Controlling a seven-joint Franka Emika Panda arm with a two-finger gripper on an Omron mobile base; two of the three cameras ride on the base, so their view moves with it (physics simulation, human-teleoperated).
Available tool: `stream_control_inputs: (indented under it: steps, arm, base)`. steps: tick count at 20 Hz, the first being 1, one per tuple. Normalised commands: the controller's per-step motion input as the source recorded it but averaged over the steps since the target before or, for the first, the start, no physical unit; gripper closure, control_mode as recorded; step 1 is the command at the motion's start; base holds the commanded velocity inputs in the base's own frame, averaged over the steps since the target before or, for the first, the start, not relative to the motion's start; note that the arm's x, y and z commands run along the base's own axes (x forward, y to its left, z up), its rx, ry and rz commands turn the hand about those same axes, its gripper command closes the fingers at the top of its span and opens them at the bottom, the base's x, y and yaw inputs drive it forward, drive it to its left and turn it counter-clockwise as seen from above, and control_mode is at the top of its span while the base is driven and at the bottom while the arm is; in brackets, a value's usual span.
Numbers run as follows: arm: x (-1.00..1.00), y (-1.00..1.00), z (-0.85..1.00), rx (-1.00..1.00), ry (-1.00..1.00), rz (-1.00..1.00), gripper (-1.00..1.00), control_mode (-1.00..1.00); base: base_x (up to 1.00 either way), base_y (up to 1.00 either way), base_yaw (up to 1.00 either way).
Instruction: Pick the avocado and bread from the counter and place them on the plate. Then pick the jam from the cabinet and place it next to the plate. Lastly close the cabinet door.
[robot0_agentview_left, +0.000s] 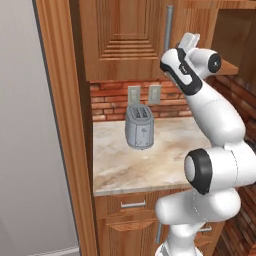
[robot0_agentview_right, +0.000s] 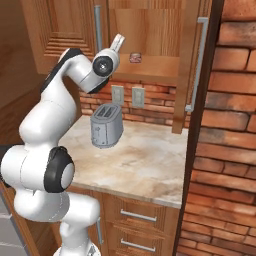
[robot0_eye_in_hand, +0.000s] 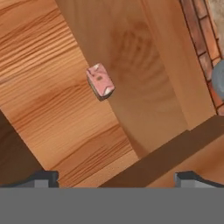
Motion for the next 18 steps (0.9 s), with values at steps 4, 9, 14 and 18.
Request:
stream_control_inputs:
  steps: [4,9,14,18]
  arm:
    - [1.00,0.33,-0.16,0.03,-0.05,-0.08,-1.00,-1.00]
    - [0.69,0.21,-0.11,0.00,-0.03,-0.17,-1.00,-1.00]
    - [-0.56,0.00,0.02,0.00,-0.02,-0.29,-1.00,-1.00]
    - [-1.00,0.00,0.09,0.00,-0.17,-0.24,-1.00,-1.00]
  base:
    - [0.00,0.00,0.00]
    - [0.00,0.00,0.00]
    - [0.00,0.00,0.00]
    - [0.00,0.00,0.00]
